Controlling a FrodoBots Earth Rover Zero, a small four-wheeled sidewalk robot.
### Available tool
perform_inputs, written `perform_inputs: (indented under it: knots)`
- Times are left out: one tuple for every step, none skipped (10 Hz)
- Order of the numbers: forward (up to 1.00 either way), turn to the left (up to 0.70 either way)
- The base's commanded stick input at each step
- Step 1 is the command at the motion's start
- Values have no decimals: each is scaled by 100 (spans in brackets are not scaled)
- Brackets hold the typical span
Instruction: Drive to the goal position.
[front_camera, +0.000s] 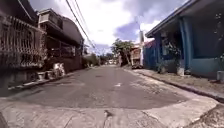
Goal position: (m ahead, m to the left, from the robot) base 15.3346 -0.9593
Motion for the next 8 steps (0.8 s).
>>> perform_inputs:
  knots:
    - [70, 0]
    - [70, 0]
    - [70, 0]
    - [70, 0]
    - [70, 0]
    - [70, 0]
    - [70, 0]
    - [70, 0]
